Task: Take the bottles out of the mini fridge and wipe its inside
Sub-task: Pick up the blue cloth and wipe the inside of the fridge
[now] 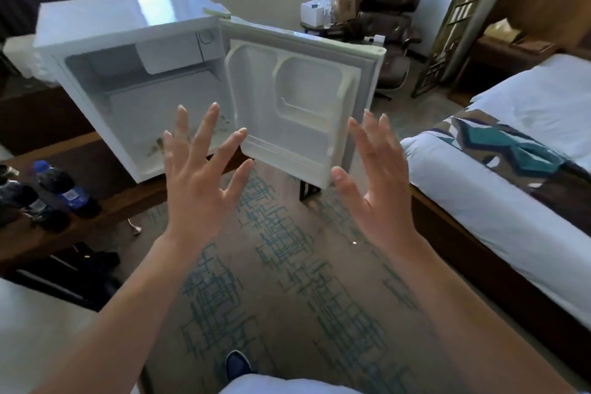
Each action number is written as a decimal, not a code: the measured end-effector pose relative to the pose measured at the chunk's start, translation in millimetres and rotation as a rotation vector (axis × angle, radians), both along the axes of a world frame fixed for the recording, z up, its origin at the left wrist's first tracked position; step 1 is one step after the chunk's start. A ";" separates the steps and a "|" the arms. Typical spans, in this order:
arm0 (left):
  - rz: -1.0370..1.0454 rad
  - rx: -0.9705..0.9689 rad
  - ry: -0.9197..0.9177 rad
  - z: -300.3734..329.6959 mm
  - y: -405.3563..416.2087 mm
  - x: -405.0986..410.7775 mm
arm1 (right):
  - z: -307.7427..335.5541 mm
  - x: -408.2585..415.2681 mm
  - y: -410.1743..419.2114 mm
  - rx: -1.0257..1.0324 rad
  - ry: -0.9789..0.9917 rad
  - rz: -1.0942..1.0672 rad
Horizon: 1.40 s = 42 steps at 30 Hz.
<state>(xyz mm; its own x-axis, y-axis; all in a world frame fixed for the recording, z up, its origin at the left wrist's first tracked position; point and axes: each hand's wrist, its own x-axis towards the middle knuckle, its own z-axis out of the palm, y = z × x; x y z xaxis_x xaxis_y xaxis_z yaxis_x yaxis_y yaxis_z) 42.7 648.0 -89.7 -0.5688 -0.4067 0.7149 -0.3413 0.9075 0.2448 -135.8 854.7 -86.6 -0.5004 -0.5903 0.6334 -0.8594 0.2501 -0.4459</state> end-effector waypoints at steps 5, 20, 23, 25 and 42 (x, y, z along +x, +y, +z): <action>-0.062 -0.005 -0.006 -5.3 57.8 -34.5 | -8.3 -20.8 79.9 0.029 0.019 -0.098; -0.217 0.019 -0.003 -40.4 155.9 -141.5 | -36.3 -79.2 196.7 0.223 0.019 -0.258; -0.288 -0.015 -0.047 -54.0 170.1 -177.6 | -49.8 -111.7 202.7 0.265 0.054 -0.310; -0.347 -0.036 -0.070 -62.2 175.6 -208.9 | -54.7 -144.5 206.8 0.303 0.071 -0.358; -0.225 0.160 -0.117 -98.9 151.0 -430.4 | -66.1 -378.0 189.8 0.375 0.043 -0.368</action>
